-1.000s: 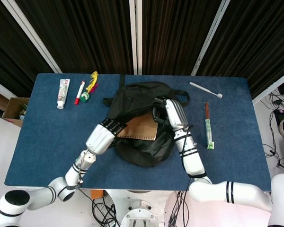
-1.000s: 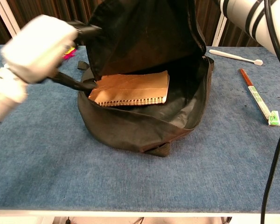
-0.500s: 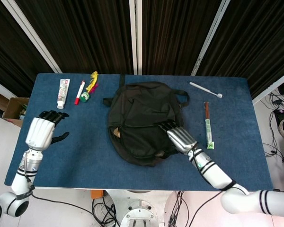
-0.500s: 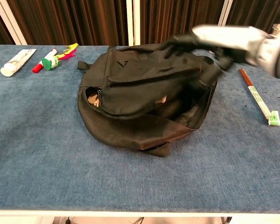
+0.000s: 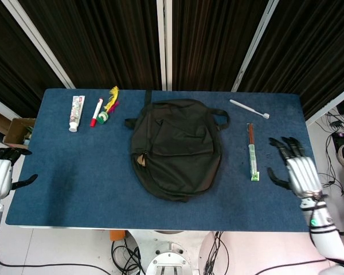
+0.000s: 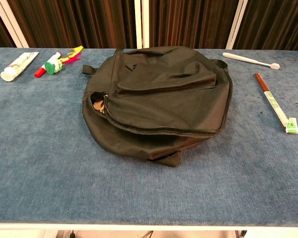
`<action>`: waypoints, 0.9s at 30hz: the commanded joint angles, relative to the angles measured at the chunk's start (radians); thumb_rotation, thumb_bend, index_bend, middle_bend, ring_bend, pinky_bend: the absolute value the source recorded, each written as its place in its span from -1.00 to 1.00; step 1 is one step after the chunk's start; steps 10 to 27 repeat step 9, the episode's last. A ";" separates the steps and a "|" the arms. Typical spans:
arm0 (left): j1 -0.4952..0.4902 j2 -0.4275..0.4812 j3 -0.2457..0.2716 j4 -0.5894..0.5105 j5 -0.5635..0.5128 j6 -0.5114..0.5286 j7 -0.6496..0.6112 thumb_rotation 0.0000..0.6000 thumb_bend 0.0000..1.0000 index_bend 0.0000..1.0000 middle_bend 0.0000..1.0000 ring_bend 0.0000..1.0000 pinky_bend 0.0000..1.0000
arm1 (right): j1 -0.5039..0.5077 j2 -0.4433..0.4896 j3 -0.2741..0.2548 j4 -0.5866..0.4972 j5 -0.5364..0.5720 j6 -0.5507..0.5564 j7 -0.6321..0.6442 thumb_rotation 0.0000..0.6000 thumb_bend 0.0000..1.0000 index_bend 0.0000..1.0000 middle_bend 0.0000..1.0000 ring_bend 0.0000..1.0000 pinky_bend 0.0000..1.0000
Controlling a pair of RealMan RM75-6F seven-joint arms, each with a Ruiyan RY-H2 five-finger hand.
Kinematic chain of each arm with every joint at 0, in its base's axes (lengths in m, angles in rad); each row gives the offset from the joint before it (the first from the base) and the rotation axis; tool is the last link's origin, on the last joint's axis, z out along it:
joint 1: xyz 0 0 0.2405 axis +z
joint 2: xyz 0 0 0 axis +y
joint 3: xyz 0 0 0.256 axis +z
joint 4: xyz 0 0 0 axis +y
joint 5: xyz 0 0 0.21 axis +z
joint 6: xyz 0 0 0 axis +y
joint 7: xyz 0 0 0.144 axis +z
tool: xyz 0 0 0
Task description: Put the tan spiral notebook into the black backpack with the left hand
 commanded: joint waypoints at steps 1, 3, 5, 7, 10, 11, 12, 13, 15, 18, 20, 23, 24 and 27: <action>0.045 0.028 0.028 -0.003 0.034 0.029 -0.024 1.00 -1.00 -0.23 -0.25 -0.38 -0.47 | -0.115 0.044 -0.045 0.084 -0.027 0.088 0.087 1.00 -0.29 -0.70 -0.49 -0.82 -0.74; 0.073 0.034 0.040 -0.020 0.055 0.057 -0.021 1.00 -1.00 -0.23 -0.26 -0.38 -0.47 | -0.152 0.046 -0.060 0.114 -0.044 0.118 0.122 1.00 -0.29 -0.70 -0.51 -0.82 -0.74; 0.101 0.038 0.052 -0.039 0.074 0.085 -0.009 1.00 -1.00 -0.23 -0.26 -0.38 -0.47 | -0.186 0.039 -0.071 0.147 -0.059 0.147 0.148 1.00 -0.29 -0.70 -0.52 -0.82 -0.74; 0.124 0.039 0.058 -0.056 0.090 0.112 0.007 1.00 -1.00 -0.23 -0.26 -0.38 -0.47 | -0.207 0.034 -0.080 0.172 -0.072 0.159 0.178 1.00 -0.29 -0.70 -0.52 -0.82 -0.74; 0.147 0.036 0.062 -0.070 0.108 0.141 0.022 1.00 -1.00 -0.23 -0.26 -0.38 -0.47 | -0.218 0.039 -0.092 0.191 -0.088 0.151 0.222 1.00 -0.28 -0.70 -0.53 -0.82 -0.74; 0.147 0.036 0.062 -0.070 0.108 0.141 0.022 1.00 -1.00 -0.23 -0.26 -0.38 -0.47 | -0.218 0.039 -0.092 0.191 -0.088 0.151 0.222 1.00 -0.28 -0.70 -0.53 -0.82 -0.74; 0.147 0.036 0.062 -0.070 0.108 0.141 0.022 1.00 -1.00 -0.23 -0.26 -0.38 -0.47 | -0.218 0.039 -0.092 0.191 -0.088 0.151 0.222 1.00 -0.28 -0.70 -0.53 -0.82 -0.74; 0.147 0.036 0.062 -0.070 0.108 0.141 0.022 1.00 -1.00 -0.23 -0.26 -0.38 -0.47 | -0.218 0.039 -0.092 0.191 -0.088 0.151 0.222 1.00 -0.28 -0.70 -0.53 -0.82 -0.74; 0.147 0.036 0.062 -0.070 0.108 0.141 0.022 1.00 -1.00 -0.23 -0.26 -0.38 -0.47 | -0.218 0.039 -0.092 0.191 -0.088 0.151 0.222 1.00 -0.28 -0.70 -0.53 -0.82 -0.74; 0.147 0.036 0.062 -0.070 0.108 0.141 0.022 1.00 -1.00 -0.23 -0.26 -0.38 -0.47 | -0.218 0.039 -0.092 0.191 -0.088 0.151 0.222 1.00 -0.28 -0.70 -0.53 -0.82 -0.74; 0.147 0.036 0.062 -0.070 0.108 0.141 0.022 1.00 -1.00 -0.23 -0.26 -0.38 -0.47 | -0.218 0.039 -0.092 0.191 -0.088 0.151 0.222 1.00 -0.28 -0.70 -0.53 -0.82 -0.74; 0.147 0.036 0.062 -0.070 0.108 0.141 0.022 1.00 -1.00 -0.23 -0.26 -0.38 -0.47 | -0.218 0.039 -0.092 0.191 -0.088 0.151 0.222 1.00 -0.28 -0.70 -0.53 -0.82 -0.74; 0.147 0.036 0.062 -0.070 0.108 0.141 0.022 1.00 -1.00 -0.23 -0.26 -0.38 -0.47 | -0.218 0.039 -0.092 0.191 -0.088 0.151 0.222 1.00 -0.28 -0.70 -0.53 -0.82 -0.74; 0.147 0.036 0.062 -0.070 0.108 0.141 0.022 1.00 -1.00 -0.23 -0.26 -0.38 -0.47 | -0.218 0.039 -0.092 0.191 -0.088 0.151 0.222 1.00 -0.28 -0.70 -0.53 -0.82 -0.74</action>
